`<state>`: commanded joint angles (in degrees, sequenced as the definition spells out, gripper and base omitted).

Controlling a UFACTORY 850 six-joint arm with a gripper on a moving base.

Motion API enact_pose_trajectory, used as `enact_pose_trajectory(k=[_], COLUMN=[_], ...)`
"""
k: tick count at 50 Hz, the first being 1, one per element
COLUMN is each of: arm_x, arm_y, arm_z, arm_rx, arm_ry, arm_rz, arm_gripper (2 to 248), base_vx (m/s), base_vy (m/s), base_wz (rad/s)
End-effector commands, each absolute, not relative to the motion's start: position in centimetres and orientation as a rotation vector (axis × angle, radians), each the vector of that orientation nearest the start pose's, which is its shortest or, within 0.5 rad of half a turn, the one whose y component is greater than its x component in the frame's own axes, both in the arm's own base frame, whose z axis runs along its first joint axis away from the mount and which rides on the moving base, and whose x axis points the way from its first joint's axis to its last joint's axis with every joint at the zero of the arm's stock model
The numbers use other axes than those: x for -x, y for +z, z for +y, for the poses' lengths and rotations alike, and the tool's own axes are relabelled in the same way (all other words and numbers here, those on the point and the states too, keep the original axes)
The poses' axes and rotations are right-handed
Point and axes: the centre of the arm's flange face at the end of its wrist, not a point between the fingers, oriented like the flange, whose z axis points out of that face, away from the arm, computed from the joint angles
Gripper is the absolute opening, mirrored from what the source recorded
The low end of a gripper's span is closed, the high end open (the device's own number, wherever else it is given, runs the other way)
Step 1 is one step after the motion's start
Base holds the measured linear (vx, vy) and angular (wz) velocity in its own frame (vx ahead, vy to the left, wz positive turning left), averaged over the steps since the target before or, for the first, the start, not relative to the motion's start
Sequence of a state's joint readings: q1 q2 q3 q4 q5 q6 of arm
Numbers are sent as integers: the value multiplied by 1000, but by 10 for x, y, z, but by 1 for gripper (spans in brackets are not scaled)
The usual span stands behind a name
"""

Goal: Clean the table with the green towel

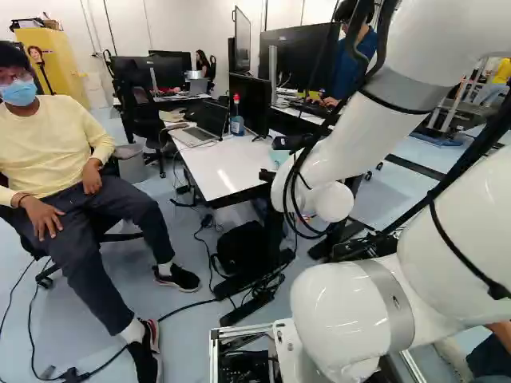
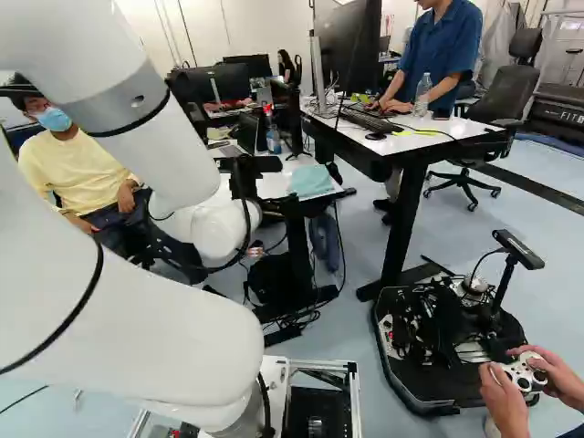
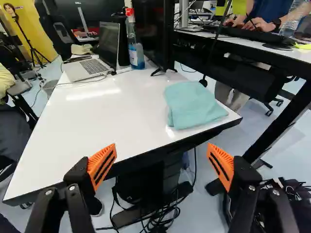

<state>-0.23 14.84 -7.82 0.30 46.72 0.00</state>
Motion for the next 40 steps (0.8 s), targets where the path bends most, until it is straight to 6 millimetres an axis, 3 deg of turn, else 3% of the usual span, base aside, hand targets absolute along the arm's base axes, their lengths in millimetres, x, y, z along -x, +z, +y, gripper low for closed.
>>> enact_pose_trajectory(k=[19,40], arm_x=[-273,-270], arm_y=[367,366], arm_z=[0,0], arm_rx=[2562,2558], arm_ry=[-1819,-1824], arm_rz=[2,0], arm_gripper=[247,247], base_vx=[0,0], base_vy=[0,0], base_wz=[0,0])
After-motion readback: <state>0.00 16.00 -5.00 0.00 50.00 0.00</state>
